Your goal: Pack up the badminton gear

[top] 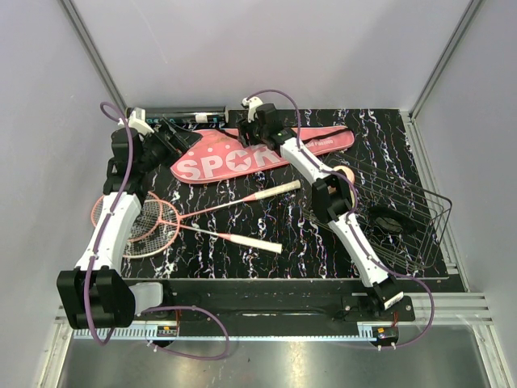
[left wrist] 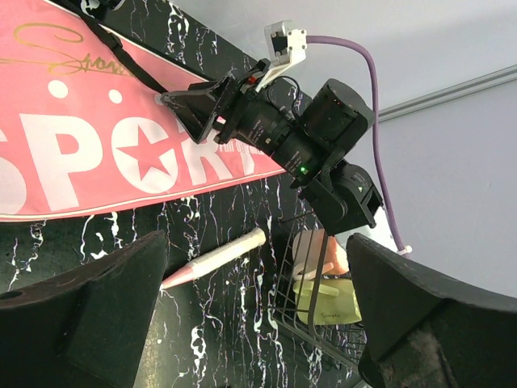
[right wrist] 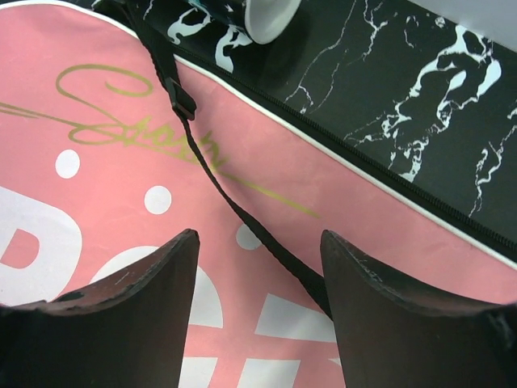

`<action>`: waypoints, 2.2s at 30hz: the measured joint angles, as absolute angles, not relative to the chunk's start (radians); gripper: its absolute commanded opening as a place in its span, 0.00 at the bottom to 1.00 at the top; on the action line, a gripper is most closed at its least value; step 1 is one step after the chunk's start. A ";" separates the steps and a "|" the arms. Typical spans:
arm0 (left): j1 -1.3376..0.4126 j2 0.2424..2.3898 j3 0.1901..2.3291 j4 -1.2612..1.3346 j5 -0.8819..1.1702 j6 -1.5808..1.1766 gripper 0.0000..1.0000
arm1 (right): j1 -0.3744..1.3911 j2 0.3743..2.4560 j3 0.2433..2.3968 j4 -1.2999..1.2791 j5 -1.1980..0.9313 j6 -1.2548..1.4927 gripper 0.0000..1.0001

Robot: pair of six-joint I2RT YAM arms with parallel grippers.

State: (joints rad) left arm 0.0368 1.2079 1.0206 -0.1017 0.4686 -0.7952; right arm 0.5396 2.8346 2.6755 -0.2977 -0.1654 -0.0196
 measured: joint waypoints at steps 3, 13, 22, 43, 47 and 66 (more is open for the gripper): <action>0.037 1.213 1.021 -0.097 0.469 -0.801 0.96 | 0.539 2.835 2.677 -0.323 -0.150 0.027 0.74; 0.120 1.399 1.004 -0.083 0.447 -0.873 0.98 | 0.533 2.774 2.518 -0.294 -0.167 0.318 0.74; 0.250 1.802 1.236 -0.313 0.369 -0.910 0.94 | 0.533 2.666 2.344 -0.281 -0.239 0.376 0.76; 0.105 2.416 2.097 -0.814 0.136 -0.368 0.36 | 0.500 2.551 2.148 -0.250 -0.363 0.368 0.77; 0.094 2.420 2.106 -0.841 0.131 -0.344 0.16 | 0.493 2.518 2.100 -0.250 -0.347 0.383 0.82; 0.022 1.914 1.755 -0.592 0.098 -0.292 0.00 | 0.493 2.134 1.861 -0.299 -0.168 0.659 1.00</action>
